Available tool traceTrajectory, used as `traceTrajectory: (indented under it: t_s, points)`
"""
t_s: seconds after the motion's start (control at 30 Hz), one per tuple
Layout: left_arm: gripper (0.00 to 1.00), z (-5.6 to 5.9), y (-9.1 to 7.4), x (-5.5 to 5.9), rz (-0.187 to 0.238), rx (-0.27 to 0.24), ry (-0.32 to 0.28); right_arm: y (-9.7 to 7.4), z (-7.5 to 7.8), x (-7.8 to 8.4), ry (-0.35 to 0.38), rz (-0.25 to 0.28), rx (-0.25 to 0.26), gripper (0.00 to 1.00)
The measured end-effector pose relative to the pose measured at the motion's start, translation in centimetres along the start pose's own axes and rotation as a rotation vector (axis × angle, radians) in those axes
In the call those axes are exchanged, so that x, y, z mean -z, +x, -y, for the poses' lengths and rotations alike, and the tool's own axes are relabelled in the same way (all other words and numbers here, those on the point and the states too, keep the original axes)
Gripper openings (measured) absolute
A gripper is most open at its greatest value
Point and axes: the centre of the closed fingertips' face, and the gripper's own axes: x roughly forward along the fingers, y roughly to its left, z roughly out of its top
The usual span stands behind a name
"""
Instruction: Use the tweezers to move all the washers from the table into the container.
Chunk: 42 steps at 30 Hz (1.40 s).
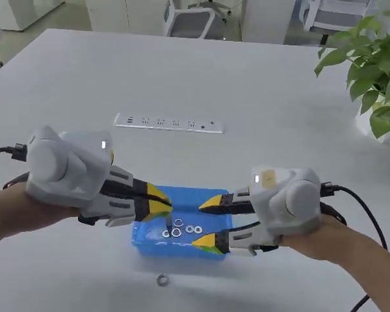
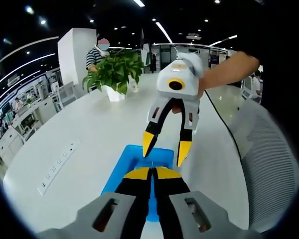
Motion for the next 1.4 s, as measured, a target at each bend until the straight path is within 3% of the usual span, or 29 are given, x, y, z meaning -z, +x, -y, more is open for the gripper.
traceTrajectory:
  t_s: [0.5, 0.97, 1.4]
  points:
    - [0.05, 1.5, -0.7, -1.0, -0.02, 0.014, 0.004, -3.2, -1.8, 1.3, 0.075, -0.025, 0.07, 0.51]
    - [0.05, 2.6, -1.8, -1.2, -0.026, 0.018, 0.009, -5.1, -4.0, 2.9, 0.157, -0.07, 0.11, 0.69]
    - [0.05, 4.4, -2.2, -0.6, -0.028, 0.046, 0.004, -6.0, -4.4, 3.4, 0.216, -0.074, 0.159, 0.84]
